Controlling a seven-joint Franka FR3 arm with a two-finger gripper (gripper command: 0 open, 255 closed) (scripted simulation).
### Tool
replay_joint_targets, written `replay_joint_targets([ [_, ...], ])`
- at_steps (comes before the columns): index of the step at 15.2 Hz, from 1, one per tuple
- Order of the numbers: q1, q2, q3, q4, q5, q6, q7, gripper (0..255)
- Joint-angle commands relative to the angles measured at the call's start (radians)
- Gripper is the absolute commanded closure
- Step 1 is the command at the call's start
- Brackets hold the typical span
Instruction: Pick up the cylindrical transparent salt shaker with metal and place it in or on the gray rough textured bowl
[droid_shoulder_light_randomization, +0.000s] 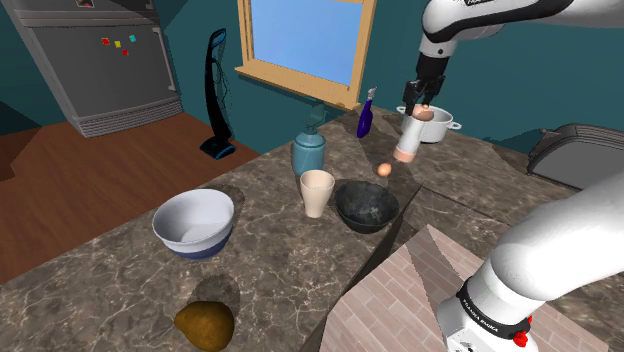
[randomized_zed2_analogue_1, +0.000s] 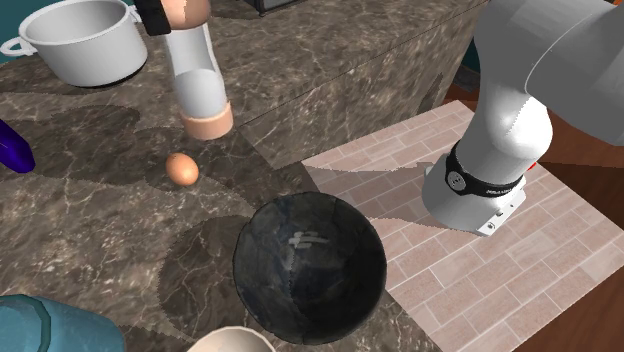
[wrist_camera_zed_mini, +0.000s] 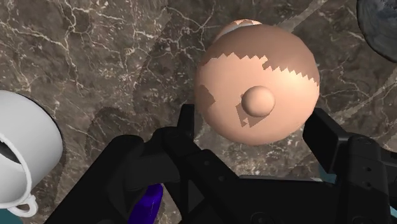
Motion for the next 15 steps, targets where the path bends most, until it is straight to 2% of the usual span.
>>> replay_joint_targets([
  [1,0.001,0.001,0.003,0.03,0.002,-0.029,-0.001,255],
  [4,0.003,0.002,0.005,0.063,0.004,-0.061,-0.004,255],
  [15,0.076,-0.164,0.204,0.018,0.046,-0.212,0.24,255],
])
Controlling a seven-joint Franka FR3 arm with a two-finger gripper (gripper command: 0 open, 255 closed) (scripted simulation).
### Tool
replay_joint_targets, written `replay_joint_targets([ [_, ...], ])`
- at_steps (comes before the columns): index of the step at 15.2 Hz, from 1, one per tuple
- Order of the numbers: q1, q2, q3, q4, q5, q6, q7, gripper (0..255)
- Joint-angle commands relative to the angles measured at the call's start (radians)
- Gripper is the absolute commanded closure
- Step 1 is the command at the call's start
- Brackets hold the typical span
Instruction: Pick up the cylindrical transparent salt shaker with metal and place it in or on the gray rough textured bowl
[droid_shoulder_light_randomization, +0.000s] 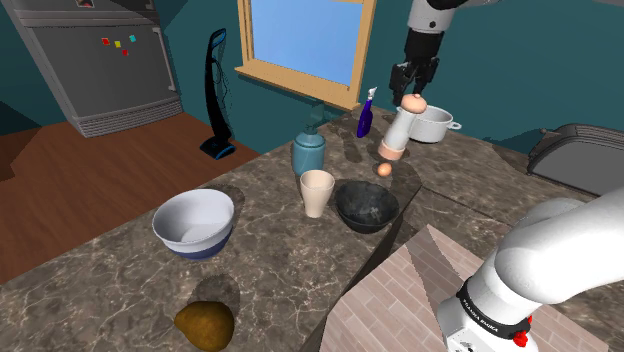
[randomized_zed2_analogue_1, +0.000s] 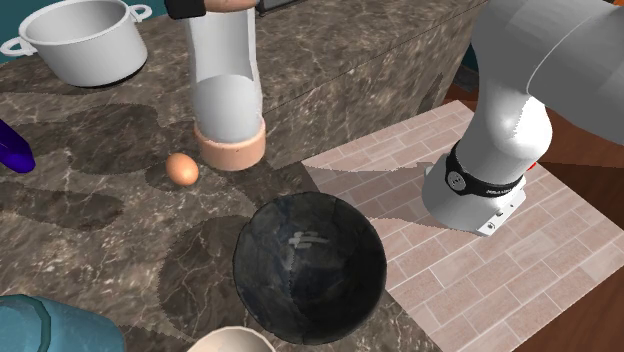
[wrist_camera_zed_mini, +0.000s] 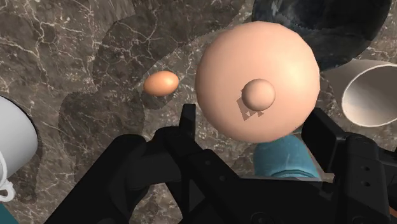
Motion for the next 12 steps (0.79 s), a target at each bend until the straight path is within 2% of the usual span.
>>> replay_joint_targets([
  [1,0.016,-0.011,0.04,0.014,0.017,-0.031,0.048,255],
  [8,0.07,-0.038,0.174,0.069,0.078,-0.127,0.21,255],
  [12,0.071,-0.053,0.174,0.002,0.079,-0.075,0.214,255],
])
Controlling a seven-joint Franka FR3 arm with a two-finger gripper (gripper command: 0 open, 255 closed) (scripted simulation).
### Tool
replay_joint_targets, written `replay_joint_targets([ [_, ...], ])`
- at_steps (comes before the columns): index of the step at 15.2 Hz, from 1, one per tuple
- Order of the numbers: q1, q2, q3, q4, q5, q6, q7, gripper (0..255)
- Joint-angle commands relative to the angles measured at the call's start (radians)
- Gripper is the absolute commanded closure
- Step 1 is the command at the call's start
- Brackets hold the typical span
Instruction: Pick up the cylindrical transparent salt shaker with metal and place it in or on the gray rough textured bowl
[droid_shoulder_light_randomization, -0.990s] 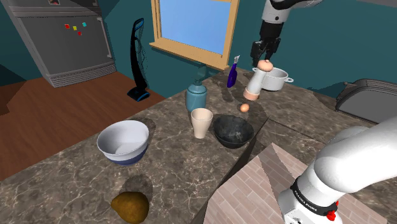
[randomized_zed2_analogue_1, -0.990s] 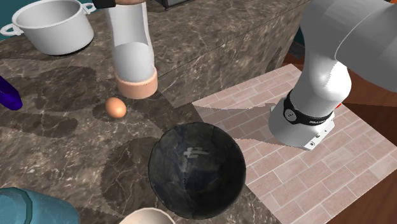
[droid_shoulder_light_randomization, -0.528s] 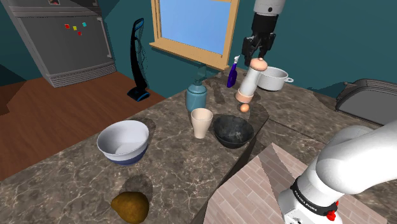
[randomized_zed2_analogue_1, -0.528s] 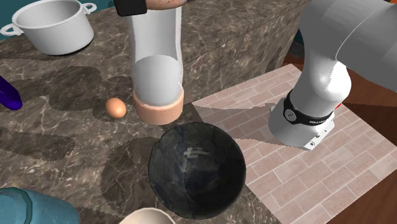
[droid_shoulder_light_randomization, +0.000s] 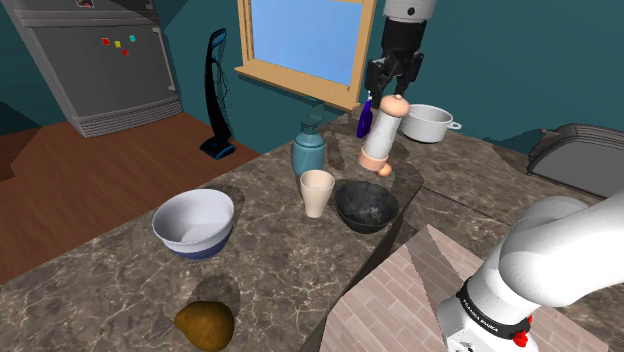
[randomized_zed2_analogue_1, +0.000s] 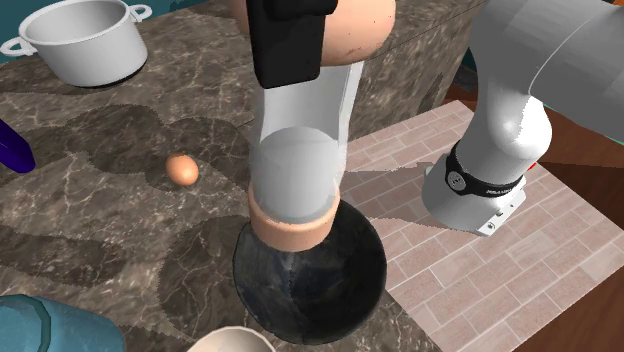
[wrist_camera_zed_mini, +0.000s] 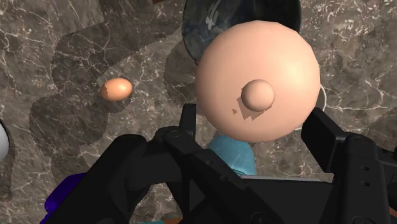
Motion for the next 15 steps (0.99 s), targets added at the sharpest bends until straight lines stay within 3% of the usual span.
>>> replay_joint_targets([
  [1,0.001,-0.007,0.002,-0.033,0.001,0.026,0.004,255],
  [15,0.004,-0.031,0.003,-0.24,0.002,0.209,0.017,255],
])
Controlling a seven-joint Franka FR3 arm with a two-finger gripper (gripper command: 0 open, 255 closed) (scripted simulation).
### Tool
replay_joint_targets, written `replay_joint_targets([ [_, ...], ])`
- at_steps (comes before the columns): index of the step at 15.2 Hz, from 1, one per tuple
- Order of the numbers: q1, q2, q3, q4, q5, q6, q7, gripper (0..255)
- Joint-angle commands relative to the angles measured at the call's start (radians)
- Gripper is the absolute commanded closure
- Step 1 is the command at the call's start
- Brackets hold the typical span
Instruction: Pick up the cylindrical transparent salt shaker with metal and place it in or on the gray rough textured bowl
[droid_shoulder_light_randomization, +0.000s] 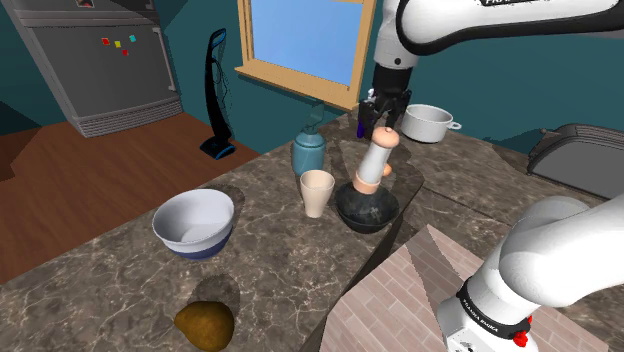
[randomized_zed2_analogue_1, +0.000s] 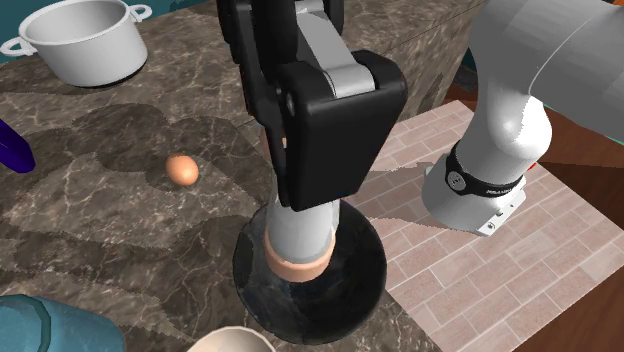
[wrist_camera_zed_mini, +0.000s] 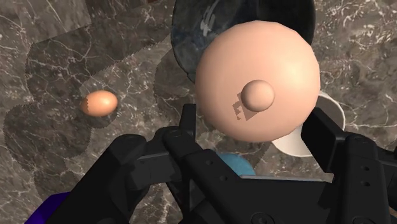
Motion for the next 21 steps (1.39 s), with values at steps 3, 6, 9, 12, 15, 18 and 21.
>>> replay_joint_targets([
  [3,0.0,-0.002,0.0,-0.057,-0.001,0.056,0.004,255],
  [6,0.001,0.001,0.001,-0.095,-0.001,0.097,0.007,255],
  [9,0.001,0.004,0.001,-0.123,-0.001,0.127,0.009,255],
  [12,0.001,0.004,0.001,-0.123,-0.002,0.127,0.009,255],
  [15,0.001,0.004,0.001,-0.123,-0.002,0.127,0.009,255],
  [18,0.001,0.004,0.001,-0.123,-0.002,0.127,0.009,0],
  [21,0.001,0.004,0.001,-0.123,-0.002,0.127,0.009,0],
])
